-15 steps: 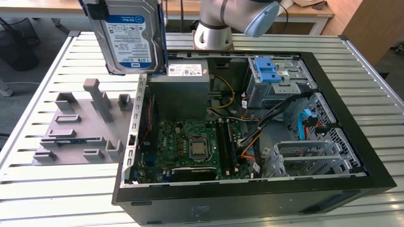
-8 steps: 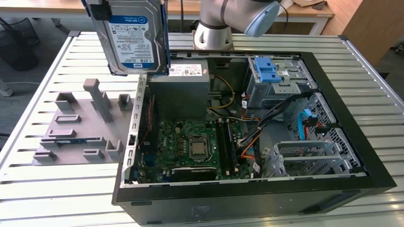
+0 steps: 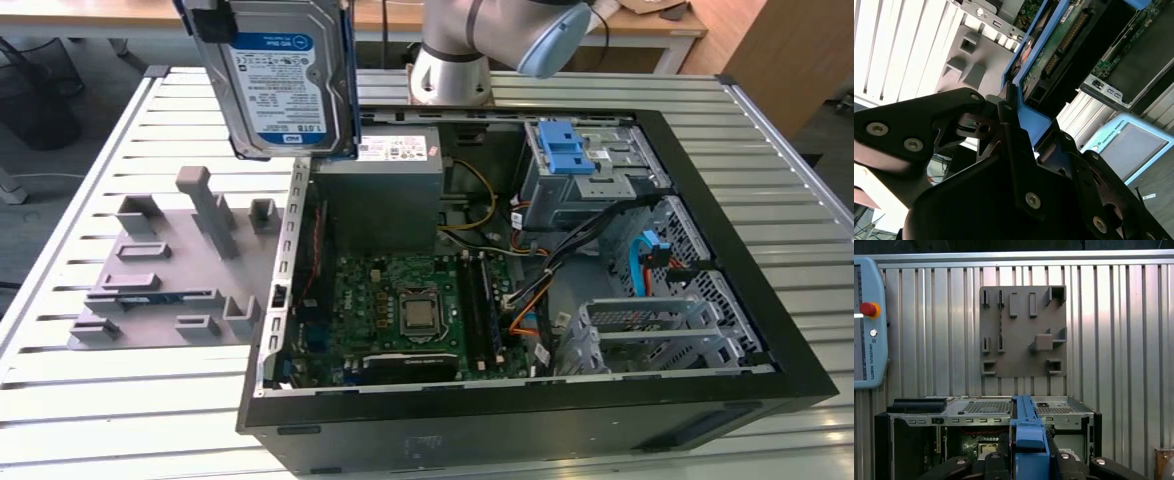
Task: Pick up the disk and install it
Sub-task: 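Pick up the disk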
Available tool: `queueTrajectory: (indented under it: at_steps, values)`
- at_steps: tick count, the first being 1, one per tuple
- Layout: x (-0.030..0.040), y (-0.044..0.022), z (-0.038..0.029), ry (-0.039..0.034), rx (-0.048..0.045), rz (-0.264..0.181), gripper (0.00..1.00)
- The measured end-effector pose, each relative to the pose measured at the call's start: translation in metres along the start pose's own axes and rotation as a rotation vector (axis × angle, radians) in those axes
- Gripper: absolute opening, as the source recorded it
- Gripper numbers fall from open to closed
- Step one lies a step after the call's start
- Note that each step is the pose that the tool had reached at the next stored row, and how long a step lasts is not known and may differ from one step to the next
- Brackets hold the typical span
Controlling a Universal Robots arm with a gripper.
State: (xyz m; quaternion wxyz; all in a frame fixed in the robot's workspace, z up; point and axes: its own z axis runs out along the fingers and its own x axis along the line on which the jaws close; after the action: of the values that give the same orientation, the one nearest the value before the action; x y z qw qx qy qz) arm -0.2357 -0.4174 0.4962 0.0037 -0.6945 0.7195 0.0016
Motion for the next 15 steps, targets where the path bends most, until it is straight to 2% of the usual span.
queueTrajectory:
  at_steps: [7,15]
  values:
    - [0.0003,-0.0067,0.0001,0.0000,0.0001,0.000,0.36]
    - [0.0007,-0.0209,0.0002,0.0000,0.0001,0.000,0.36]
